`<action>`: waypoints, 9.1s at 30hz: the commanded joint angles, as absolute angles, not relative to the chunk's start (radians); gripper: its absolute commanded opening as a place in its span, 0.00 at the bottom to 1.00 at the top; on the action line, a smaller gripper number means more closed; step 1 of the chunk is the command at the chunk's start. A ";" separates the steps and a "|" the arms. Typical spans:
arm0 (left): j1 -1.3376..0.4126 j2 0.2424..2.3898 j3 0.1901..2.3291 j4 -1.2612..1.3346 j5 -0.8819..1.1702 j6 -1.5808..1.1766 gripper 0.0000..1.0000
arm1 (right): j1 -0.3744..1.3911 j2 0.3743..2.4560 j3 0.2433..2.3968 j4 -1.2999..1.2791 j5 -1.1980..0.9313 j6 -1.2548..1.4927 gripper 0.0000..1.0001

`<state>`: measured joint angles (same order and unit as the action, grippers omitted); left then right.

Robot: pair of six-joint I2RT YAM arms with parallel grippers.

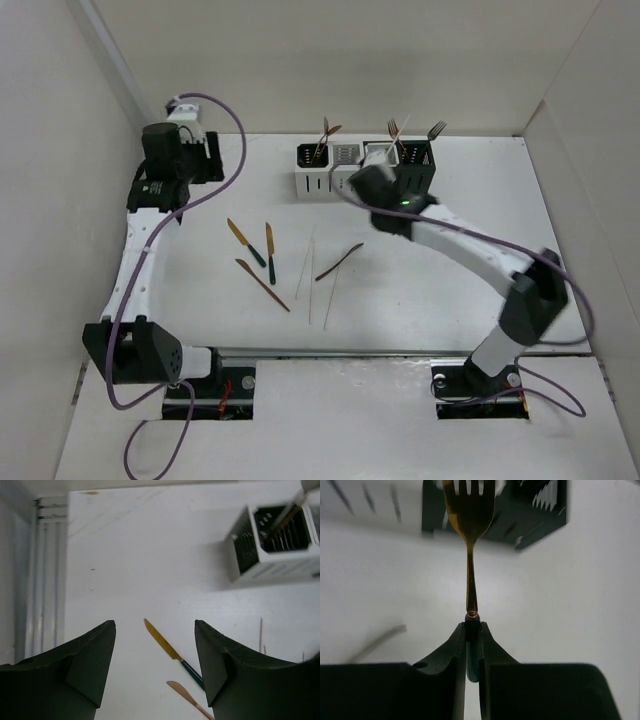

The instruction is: Sort the eating utensils into containers

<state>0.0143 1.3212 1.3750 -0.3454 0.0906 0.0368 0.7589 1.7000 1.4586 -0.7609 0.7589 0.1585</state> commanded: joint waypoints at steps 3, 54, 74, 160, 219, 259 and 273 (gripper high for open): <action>-0.193 1.408 1.414 -0.477 0.244 0.332 0.61 | 0.464 1.387 1.313 0.080 0.300 0.013 0.00; -0.733 1.888 1.381 -0.474 0.268 0.448 0.74 | 0.179 1.709 1.289 0.391 -0.012 0.196 0.72; -0.707 2.058 1.359 -0.448 0.190 0.397 0.17 | 0.213 1.344 1.066 0.382 0.015 0.169 0.72; -0.207 1.583 1.230 -0.531 -0.100 -0.052 0.97 | 0.230 1.993 1.692 0.144 0.431 0.069 0.00; -0.061 1.869 1.462 -0.626 0.117 -0.147 0.00 | 0.270 1.557 1.468 0.089 0.396 0.112 0.76; -0.468 2.163 1.737 0.612 0.270 -0.049 0.00 | 0.252 1.367 1.206 0.152 0.209 0.152 0.76; -0.439 2.094 1.911 0.312 0.269 -0.043 0.59 | 0.265 1.376 1.255 0.101 0.187 0.052 0.83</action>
